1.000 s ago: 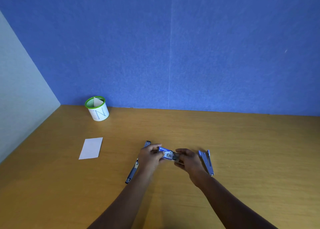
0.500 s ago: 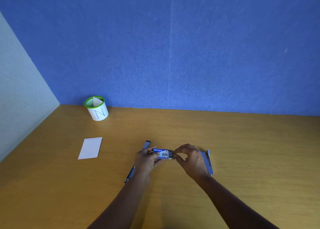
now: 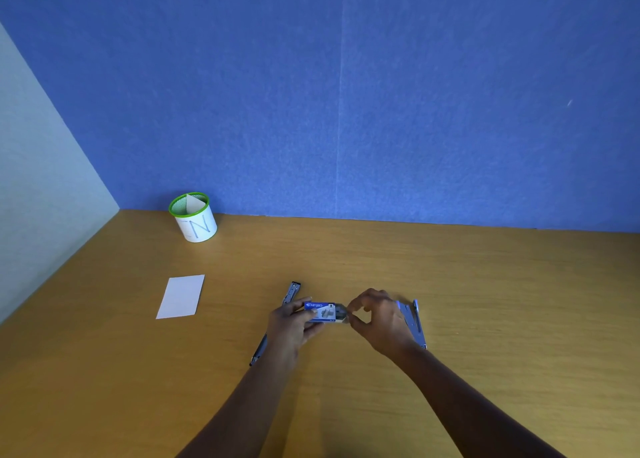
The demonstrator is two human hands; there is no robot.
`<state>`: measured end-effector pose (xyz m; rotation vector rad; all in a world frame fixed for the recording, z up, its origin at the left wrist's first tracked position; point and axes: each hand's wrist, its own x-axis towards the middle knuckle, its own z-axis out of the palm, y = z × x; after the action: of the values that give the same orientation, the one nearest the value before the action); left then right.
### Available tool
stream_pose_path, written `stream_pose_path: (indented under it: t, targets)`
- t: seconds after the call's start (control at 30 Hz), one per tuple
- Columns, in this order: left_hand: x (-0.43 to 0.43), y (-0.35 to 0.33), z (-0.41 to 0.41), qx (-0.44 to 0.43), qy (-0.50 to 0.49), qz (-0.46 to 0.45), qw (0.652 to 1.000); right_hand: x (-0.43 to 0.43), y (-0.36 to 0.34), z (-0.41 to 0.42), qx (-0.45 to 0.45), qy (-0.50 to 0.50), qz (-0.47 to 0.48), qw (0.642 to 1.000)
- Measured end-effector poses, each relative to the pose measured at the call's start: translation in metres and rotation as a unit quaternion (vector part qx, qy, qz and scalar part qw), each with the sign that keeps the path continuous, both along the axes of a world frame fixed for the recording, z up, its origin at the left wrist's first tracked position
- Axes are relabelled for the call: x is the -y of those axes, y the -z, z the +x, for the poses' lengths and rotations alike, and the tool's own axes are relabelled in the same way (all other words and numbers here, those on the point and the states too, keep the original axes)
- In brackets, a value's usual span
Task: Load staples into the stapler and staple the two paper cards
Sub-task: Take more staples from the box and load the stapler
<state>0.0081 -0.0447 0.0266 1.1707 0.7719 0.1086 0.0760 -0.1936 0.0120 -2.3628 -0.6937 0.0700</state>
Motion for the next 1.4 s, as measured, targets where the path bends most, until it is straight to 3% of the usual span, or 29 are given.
stream_pose_path:
  t: [0.1, 0.2, 0.27, 0.4, 0.5, 0.6, 0.93, 1.1, 1.4]
  targets:
    - [0.0, 0.002, -0.001, 0.002, -0.001, -0.006, 1.0, -0.001, -0.002, -0.002, -0.033, 0.004, 0.028, 0.999]
    - [-0.001, 0.003, -0.001, 0.002, -0.004, -0.01, 1.0, 0.0, -0.005, -0.006, -0.144, 0.075, 0.157, 0.974]
    - [-0.001, 0.003, -0.001, 0.003, -0.006, -0.015, 1.0, 0.001, -0.008, -0.008, -0.258, 0.117, 0.279, 0.917]
    - [-0.001, 0.003, -0.001, 0.007, -0.014, -0.03, 0.999, 0.002, -0.017, -0.012, -0.433, 0.132, 0.46, 0.764]
    - [0.0, 0.003, -0.001, 0.011, -0.014, -0.039, 0.999, 0.002, -0.02, -0.012, -0.469, 0.143, 0.498, 0.715]
    - [0.001, 0.001, -0.001, 0.02, -0.016, -0.051, 0.998, 0.002, -0.017, -0.011, -0.476, 0.149, 0.487, 0.717]
    - [0.005, 0.001, -0.003, 0.045, -0.015, -0.098, 0.994, -0.002, -0.01, -0.015, -0.465, 0.117, 0.413, 0.774]
    - [0.004, 0.001, -0.004, 0.053, -0.01, -0.097, 0.994, -0.004, -0.009, -0.015, -0.469, 0.119, 0.41, 0.773]
    - [0.006, 0.003, -0.004, 0.052, 0.013, -0.079, 0.995, -0.008, -0.017, -0.016, -0.434, 0.13, 0.362, 0.815]
